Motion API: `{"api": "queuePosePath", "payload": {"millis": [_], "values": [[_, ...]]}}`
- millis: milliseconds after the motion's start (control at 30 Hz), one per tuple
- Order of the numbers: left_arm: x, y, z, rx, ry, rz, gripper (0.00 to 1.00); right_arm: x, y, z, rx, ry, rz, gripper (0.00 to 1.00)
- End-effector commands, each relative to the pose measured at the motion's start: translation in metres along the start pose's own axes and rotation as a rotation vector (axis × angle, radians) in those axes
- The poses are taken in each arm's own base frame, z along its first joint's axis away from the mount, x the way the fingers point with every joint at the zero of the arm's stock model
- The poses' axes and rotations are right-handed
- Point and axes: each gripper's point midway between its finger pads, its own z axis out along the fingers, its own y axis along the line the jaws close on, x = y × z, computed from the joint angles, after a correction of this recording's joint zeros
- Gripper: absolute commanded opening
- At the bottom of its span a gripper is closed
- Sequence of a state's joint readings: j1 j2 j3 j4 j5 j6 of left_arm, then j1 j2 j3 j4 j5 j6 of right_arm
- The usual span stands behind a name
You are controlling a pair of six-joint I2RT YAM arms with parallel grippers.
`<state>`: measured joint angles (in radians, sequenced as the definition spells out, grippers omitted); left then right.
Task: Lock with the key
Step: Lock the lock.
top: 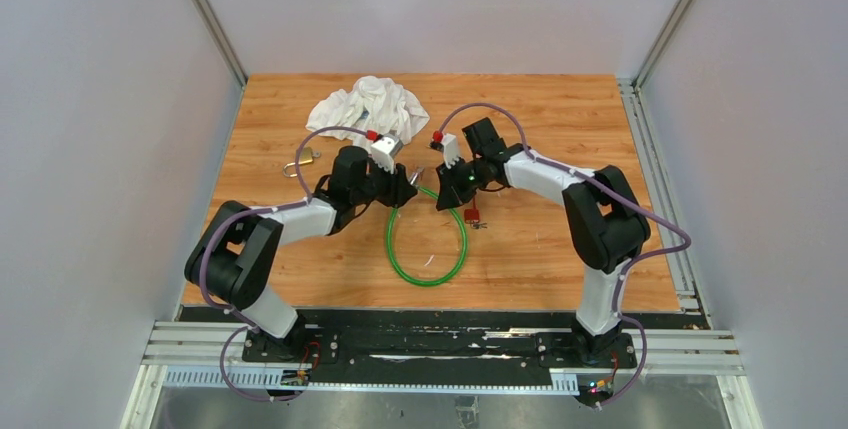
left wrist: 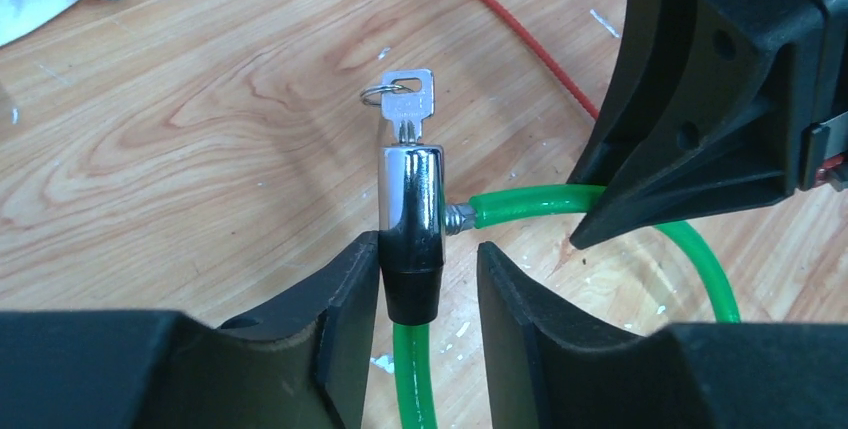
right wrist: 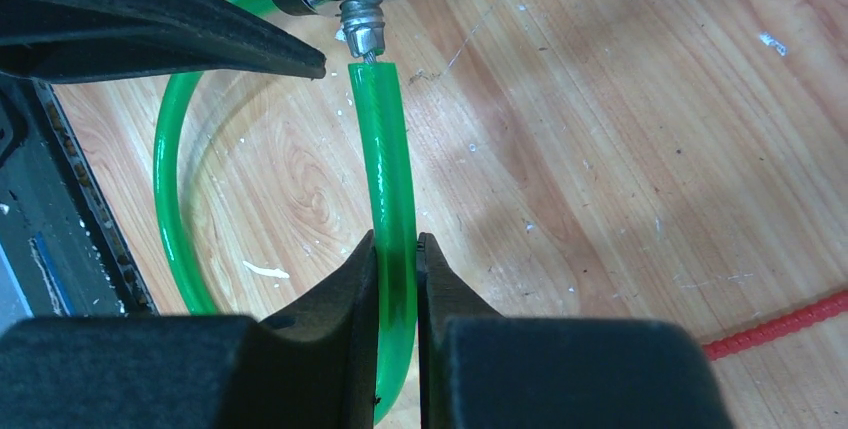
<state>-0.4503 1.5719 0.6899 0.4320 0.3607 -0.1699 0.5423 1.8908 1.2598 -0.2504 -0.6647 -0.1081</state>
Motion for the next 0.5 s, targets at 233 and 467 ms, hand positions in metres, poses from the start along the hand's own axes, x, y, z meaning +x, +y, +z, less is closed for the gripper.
{"api": "queuePosePath", "payload": {"millis": [233,467], "values": [[-0.030,-0.005,-0.002,0.052,-0.091,-0.031,0.49,-0.028,0.008,-0.014,-0.010,-0.110,-0.156,0.01],[-0.029,-0.009,-0.002,0.104,-0.083,-0.068,0.50,-0.028,0.008,-0.014,-0.007,-0.115,-0.163,0.01]]}}
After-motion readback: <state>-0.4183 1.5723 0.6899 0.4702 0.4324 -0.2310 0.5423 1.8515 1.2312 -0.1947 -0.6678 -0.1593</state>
